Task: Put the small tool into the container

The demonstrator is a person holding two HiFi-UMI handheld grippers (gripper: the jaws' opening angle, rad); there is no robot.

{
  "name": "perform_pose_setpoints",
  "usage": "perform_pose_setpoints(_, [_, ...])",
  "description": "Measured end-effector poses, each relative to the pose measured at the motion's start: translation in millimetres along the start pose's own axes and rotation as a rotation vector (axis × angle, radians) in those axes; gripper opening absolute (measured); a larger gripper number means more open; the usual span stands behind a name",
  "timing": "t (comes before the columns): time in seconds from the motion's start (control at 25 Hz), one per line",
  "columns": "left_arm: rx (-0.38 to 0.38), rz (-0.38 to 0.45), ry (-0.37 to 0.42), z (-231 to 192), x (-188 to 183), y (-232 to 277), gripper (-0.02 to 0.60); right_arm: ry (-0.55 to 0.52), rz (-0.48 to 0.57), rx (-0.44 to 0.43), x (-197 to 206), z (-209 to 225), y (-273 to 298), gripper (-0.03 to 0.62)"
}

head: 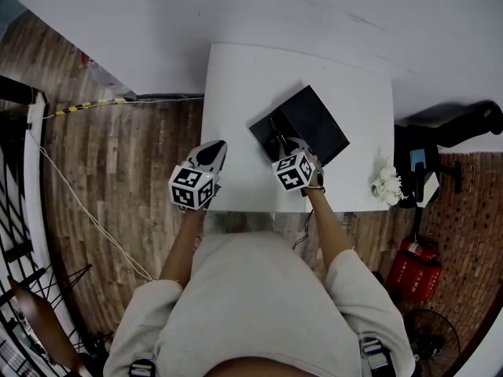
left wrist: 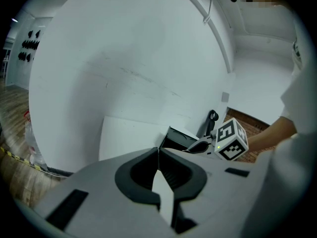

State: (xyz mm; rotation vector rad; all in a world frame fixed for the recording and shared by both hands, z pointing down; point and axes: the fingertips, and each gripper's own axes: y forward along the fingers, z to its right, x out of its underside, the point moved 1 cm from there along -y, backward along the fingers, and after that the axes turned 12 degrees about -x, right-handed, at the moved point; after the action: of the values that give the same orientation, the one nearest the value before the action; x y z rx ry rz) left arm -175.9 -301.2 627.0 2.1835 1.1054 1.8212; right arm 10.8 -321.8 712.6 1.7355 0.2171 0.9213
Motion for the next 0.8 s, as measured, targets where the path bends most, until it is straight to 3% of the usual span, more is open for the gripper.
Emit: perform_pose_setpoints(0.8, [-0.007,0.004,-0.013,-3,1,-2,0.015,-0.184,-0.087,0.093,1,2,14,0.029])
